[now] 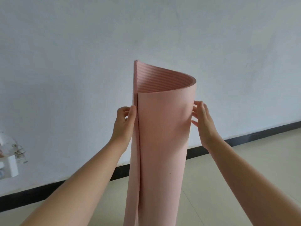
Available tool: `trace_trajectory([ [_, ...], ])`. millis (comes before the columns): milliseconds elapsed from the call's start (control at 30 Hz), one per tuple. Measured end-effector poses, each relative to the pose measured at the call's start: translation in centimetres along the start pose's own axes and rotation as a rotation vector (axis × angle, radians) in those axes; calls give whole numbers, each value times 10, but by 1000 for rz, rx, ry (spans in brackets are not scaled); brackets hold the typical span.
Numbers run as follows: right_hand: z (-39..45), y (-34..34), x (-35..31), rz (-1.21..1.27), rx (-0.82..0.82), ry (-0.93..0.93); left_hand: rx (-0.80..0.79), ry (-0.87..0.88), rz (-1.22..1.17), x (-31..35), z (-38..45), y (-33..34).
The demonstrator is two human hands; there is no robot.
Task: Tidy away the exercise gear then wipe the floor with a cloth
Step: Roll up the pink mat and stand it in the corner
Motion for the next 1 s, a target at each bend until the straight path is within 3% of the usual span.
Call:
trace_trajectory([
  [67, 11, -3, -28, -14, 15, 36, 26, -4, 35, 22, 14, 0],
  [167, 22, 1, -58, -133, -48, 239, -104, -156, 122, 38, 27, 0],
  [267, 26, 4, -70, -533, -156, 470, -291, -419, 236, 51, 25, -7],
  [333, 21, 14, -66, -873, -293, 508, -405, -598, 305, 56, 19, -10],
  [400, 4, 25, -53, -1055, -389, 491, -475, -654, 422, 55, 13, -8],
  [600, -34, 21, -38, -1143, -279, 448, -610, -471, 953, 48, -16, 7],
  [700, -37, 15, -36, -1194, -353, 451, -704, -411, 1113, 50, -25, 14],
  [833, -44, 7, -37, -1196, -512, 412, -659, -121, 1213, 73, -16, 22],
  [1000, -72, -16, -41, -1185, -550, 372, -995, -38, 1423, 73, -26, 47],
])
Point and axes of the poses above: each hand's wrist, its own z-axis towards the middle knuckle, its own y-axis out of the palm, x = y × z, the point moved 6 cm from there along z, towards the middle knuckle, and after that the axes turned 5 degrees about y, right-handed, at the moved point
